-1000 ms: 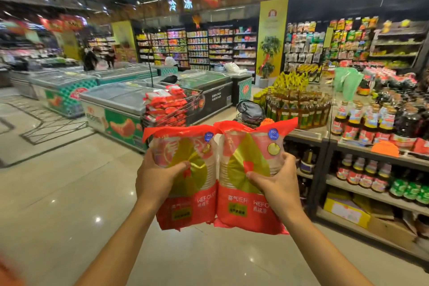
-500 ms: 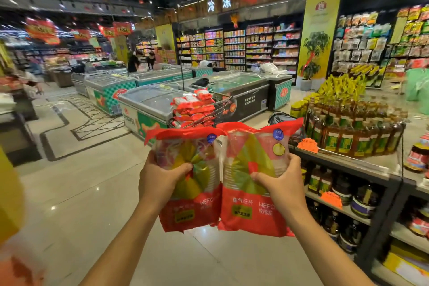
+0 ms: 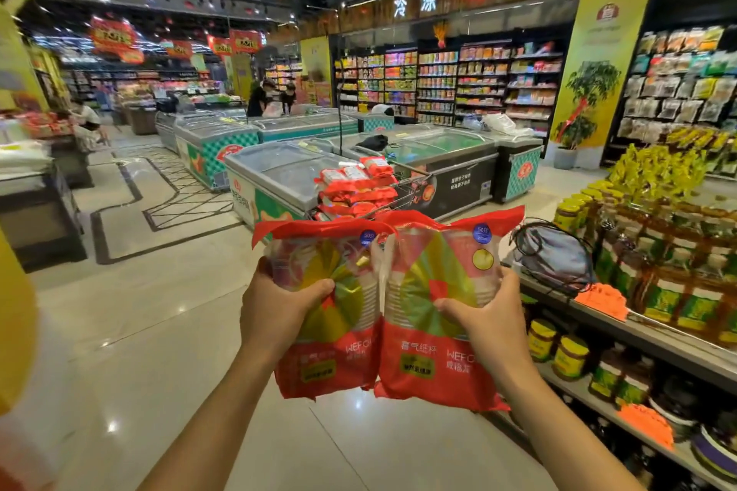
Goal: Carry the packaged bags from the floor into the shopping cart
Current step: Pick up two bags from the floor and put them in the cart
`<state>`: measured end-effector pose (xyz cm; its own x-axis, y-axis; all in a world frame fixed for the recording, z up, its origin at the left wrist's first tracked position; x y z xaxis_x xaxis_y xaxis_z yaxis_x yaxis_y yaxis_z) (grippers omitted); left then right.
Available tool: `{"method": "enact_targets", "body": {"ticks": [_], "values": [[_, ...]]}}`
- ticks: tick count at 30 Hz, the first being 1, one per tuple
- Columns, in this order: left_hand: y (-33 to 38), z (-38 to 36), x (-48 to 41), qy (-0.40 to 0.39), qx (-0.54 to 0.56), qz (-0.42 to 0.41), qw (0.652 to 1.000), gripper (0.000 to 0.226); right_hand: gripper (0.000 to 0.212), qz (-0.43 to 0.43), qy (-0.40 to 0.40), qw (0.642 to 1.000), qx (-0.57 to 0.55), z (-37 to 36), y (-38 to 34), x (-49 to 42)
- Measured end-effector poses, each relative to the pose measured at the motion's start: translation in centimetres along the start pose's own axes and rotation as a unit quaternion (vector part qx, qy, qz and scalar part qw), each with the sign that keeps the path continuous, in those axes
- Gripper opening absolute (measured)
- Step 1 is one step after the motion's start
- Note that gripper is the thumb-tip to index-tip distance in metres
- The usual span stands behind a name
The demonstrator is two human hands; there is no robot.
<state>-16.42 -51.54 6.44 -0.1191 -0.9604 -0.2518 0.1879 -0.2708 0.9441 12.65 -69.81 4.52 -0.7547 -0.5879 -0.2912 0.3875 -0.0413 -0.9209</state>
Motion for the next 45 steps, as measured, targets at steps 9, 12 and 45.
{"method": "enact_targets", "body": {"ticks": [9,12,45], "values": [[-3.1,-2.4,-16.8,0.015,0.025,0.007,1.0,0.095,0.088,0.008,-0.006,1.0,0.002,-10.7,-0.8,-13.4],[-3.6,-3.7,-20.8,0.01,0.021,0.004,1.0,0.095,0.086,0.006,-0.005,1.0,0.001,-13.1,-0.5,-16.7],[-9.9,-33.8,-59.6,0.016,-0.012,0.049,0.999,0.099,0.089,-0.034,-0.016,0.999,-0.011,-26.0,13.3,-62.5]]}}
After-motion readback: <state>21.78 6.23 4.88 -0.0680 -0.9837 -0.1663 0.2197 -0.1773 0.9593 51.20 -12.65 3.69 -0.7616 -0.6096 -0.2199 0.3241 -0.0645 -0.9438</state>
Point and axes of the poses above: each hand's wrist, its own x-axis away from the middle knuckle, its own z-axis out of the back of the hand, y = z × x, the point moved 10 cm from there along -x, towards the middle knuckle, and after that the axes turned 4 degrees about x, right-handed, at the moved point
